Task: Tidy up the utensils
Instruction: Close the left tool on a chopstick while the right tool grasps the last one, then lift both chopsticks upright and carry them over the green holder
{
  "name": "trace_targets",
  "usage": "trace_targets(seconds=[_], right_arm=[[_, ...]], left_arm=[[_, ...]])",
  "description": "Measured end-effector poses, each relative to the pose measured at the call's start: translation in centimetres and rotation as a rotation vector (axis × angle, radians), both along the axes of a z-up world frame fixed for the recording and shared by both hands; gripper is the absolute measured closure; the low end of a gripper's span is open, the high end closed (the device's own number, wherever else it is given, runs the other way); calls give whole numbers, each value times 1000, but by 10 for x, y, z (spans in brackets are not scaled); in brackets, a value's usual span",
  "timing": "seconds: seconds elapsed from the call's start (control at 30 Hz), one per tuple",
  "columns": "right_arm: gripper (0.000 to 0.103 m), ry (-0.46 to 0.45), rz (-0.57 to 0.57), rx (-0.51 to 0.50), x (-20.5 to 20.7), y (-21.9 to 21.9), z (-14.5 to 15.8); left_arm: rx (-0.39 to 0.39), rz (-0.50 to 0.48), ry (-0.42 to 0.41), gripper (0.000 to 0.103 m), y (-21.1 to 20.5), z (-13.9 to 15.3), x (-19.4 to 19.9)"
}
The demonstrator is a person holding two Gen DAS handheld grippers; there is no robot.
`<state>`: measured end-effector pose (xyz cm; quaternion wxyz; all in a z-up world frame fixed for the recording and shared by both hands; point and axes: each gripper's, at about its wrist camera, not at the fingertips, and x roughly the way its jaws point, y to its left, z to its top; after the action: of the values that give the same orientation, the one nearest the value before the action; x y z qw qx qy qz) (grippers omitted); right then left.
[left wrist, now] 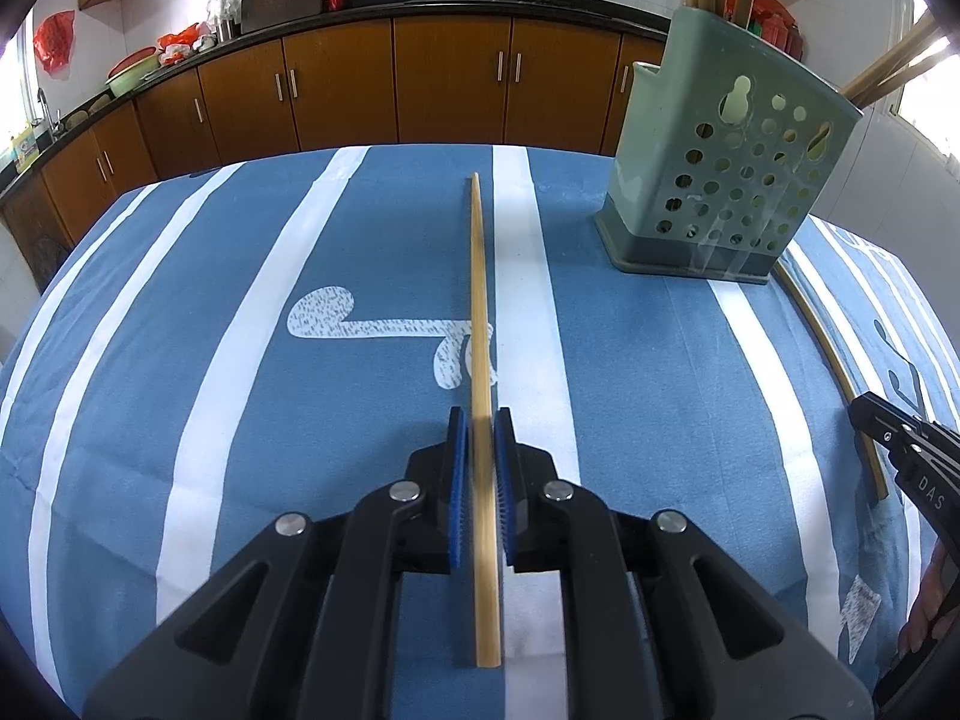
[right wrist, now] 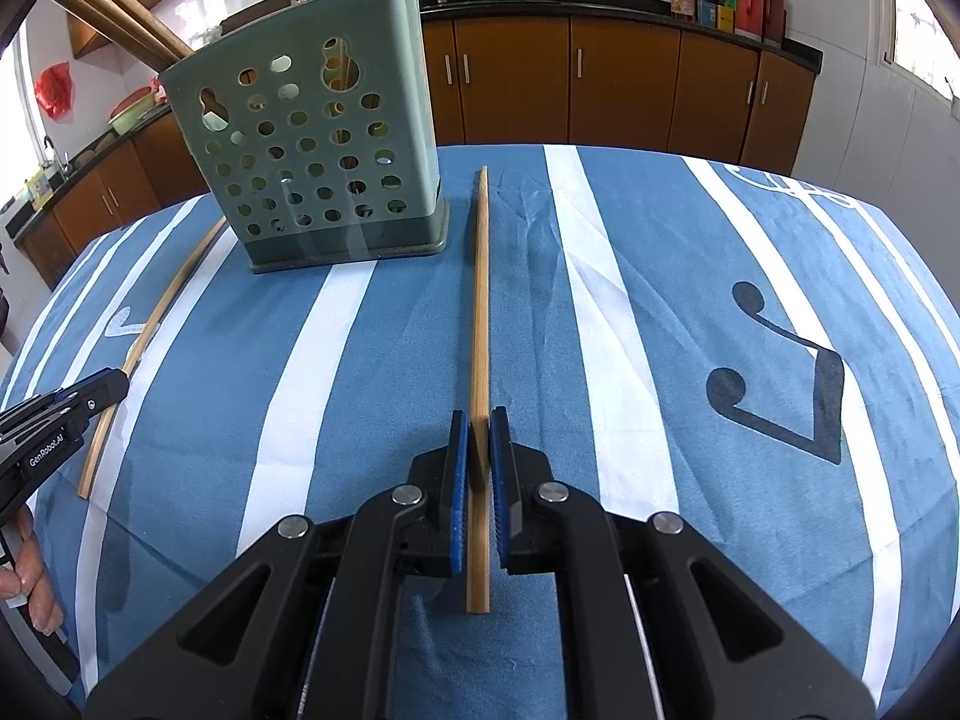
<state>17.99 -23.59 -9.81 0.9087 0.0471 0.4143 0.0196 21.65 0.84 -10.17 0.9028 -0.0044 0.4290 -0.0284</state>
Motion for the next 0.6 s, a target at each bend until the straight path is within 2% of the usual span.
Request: trace_targets(seconds=[0.43, 0.6], right_arm=[[94, 0, -2, 3, 0, 0, 0], [94, 0, -9, 11, -7, 0, 0]], left_arm=[[-7, -10, -1, 87, -1, -1, 0], [26, -21, -1, 87, -2, -1, -12]])
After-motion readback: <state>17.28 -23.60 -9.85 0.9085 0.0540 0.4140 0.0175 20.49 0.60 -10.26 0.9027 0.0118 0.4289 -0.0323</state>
